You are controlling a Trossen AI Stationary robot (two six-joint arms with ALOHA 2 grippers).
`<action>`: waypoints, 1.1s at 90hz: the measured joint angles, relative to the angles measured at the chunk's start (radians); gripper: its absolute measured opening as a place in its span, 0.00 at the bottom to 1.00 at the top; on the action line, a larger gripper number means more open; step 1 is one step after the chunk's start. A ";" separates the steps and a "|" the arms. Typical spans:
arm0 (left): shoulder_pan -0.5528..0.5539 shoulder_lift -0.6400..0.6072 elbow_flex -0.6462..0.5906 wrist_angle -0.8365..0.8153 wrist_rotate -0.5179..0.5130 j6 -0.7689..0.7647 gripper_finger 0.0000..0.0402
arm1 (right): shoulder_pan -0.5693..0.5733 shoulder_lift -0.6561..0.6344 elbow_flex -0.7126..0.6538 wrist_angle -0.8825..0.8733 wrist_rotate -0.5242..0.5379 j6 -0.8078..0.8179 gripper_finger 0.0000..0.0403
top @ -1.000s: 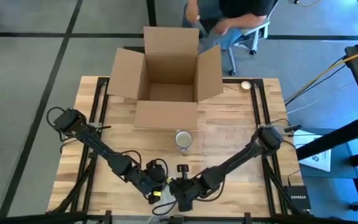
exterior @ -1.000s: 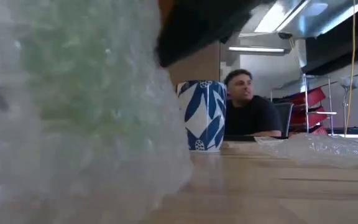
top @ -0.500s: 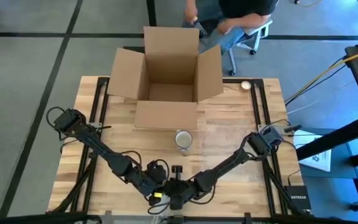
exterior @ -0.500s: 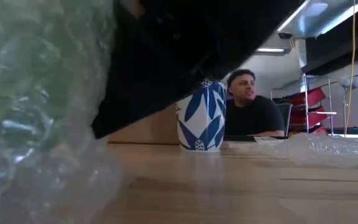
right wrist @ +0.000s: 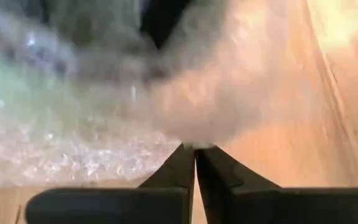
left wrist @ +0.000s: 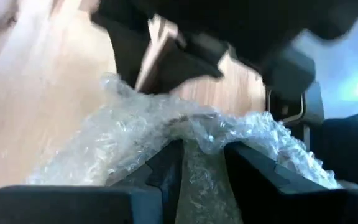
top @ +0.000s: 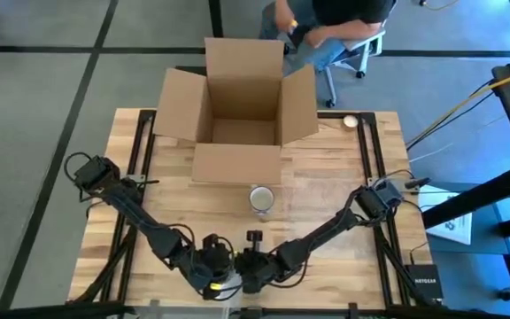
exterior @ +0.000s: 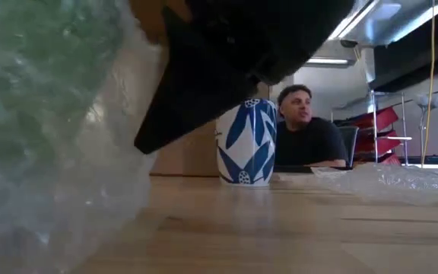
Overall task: Wrap mug
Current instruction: Wrap the green mug with the left side transparent bubble wrap
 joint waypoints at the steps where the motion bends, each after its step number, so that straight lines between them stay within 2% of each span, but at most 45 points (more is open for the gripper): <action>1: -0.001 0.000 0.000 -0.002 0.000 -0.001 0.26 | 0.000 -0.001 0.003 -0.006 0.002 0.000 0.00; 9: -0.003 0.000 -0.001 -0.020 0.006 -0.014 0.26 | -0.001 -0.002 0.034 -0.067 0.010 -0.002 0.00; 31: -0.001 0.000 -0.002 -0.013 0.008 -0.013 0.26 | 0.001 -0.004 0.192 -0.397 0.016 -0.003 0.00; 38: 0.000 0.001 -0.002 -0.008 0.002 -0.016 0.26 | 0.009 -0.004 0.230 -0.442 0.015 0.015 0.00; 44: 0.000 0.001 -0.003 -0.008 -0.002 -0.016 0.26 | 0.019 -0.005 0.242 -0.414 -0.012 0.025 0.00; 58: 0.002 0.001 -0.003 -0.013 -0.014 -0.015 0.26 | 0.054 0.002 0.242 -0.336 -0.185 0.066 0.00; 68: 0.006 0.001 -0.003 -0.016 -0.023 -0.014 0.26 | 0.079 0.004 0.240 -0.307 -0.212 0.101 0.00; 81: 0.014 0.002 -0.003 -0.016 -0.027 -0.007 0.26 | 0.082 0.030 0.224 -0.156 -0.247 0.103 0.00; 99: 0.020 0.002 -0.003 -0.016 -0.035 0.011 0.26 | 0.040 0.084 0.126 0.051 -0.374 0.097 0.00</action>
